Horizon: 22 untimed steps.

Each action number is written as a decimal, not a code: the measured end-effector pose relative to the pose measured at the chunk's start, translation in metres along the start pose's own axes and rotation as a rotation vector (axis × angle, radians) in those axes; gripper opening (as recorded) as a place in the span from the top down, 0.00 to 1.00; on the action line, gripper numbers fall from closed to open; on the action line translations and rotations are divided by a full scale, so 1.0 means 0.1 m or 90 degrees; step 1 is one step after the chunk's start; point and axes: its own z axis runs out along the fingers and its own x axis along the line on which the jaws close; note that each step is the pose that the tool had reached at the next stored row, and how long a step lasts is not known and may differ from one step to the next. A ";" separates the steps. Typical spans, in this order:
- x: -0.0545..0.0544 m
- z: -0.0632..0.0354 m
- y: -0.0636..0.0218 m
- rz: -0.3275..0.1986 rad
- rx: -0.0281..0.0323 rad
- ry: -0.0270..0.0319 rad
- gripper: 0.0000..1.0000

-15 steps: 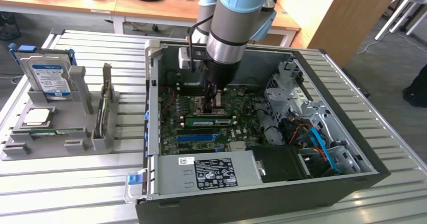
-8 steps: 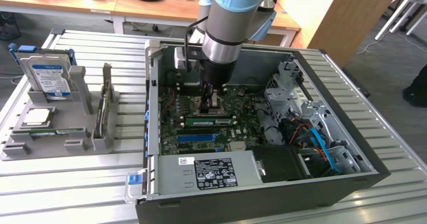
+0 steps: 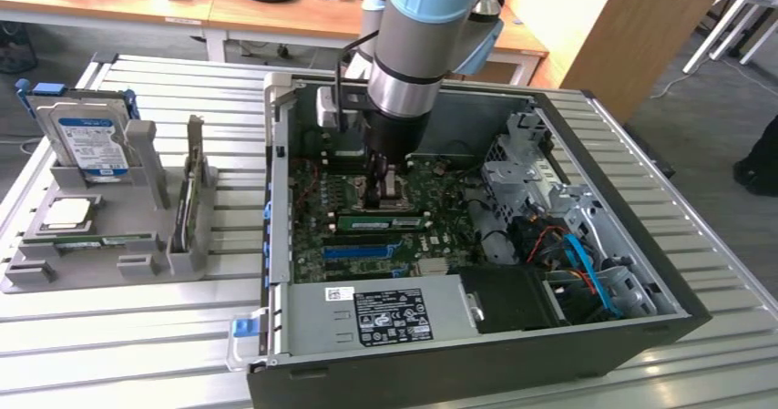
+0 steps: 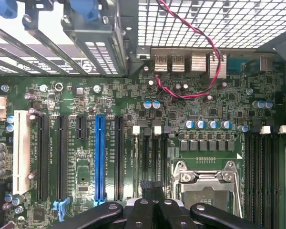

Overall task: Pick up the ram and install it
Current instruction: 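Press down the ram until it locks into place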

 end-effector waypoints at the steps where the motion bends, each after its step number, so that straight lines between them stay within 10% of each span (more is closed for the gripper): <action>1: 0.01 0.000 0.000 0.000 0.0000 -0.0001 0.89; 22: 0.11 -0.001 0.006 0.000 0.0000 0.0000 0.89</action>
